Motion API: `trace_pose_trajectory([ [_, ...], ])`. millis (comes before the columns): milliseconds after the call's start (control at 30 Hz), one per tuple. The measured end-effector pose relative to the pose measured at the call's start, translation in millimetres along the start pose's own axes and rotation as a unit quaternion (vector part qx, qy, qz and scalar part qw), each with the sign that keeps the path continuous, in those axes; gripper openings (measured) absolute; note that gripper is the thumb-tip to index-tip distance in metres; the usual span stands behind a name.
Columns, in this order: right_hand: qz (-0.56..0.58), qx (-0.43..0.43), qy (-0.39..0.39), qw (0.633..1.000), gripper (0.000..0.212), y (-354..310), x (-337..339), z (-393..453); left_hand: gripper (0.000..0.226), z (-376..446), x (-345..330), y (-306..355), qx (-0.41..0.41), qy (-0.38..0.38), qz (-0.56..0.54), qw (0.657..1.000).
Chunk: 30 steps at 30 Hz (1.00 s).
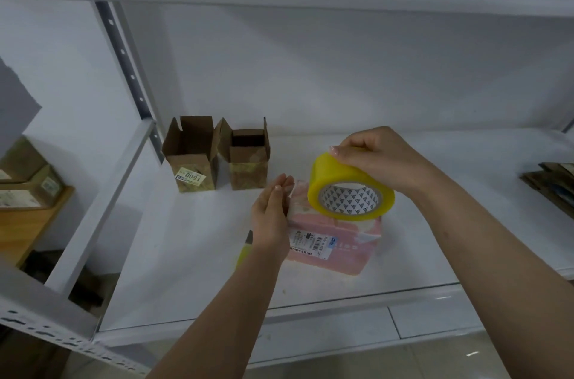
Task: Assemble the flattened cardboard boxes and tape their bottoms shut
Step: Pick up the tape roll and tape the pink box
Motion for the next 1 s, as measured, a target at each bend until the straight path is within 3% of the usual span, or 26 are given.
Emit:
trace_pose_trajectory([
  [200, -0.023, 0.009, 0.024, 0.999, 0.030, -1, -6, 7, 0.026, 7, 4, -8, 0.021, -0.017, 0.069, 0.997],
  [400, -0.010, 0.014, 0.040, 0.999, 0.028, 5, -8, 11, 0.041, 6, 6, -17, 0.139, -0.076, 0.161, 0.974],
  [567, -0.004, 0.018, 0.051, 0.999, 0.030, 7, -9, 11, 0.042, 2, 7, -30, 0.202, -0.080, 0.128, 0.968],
  [733, -0.001, 0.012, 0.054, 0.998, 0.031, 9, -9, 12, 0.052, -5, 3, -35, 0.220, -0.071, 0.091, 0.969],
  [1000, 0.004, 0.010, 0.059, 0.998, 0.033, 10, -9, 14, 0.049, -3, 6, -37, 0.238, -0.056, 0.068, 0.967],
])
Point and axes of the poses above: each hand's wrist, its own z-axis towards the middle knuckle, its own x-axis out of the back of the hand, y = z × x, the point moved 5 cm from there along z, towards the middle knuckle, and after that the axes turned 5 degrees about -x, right-handed, at the moved point
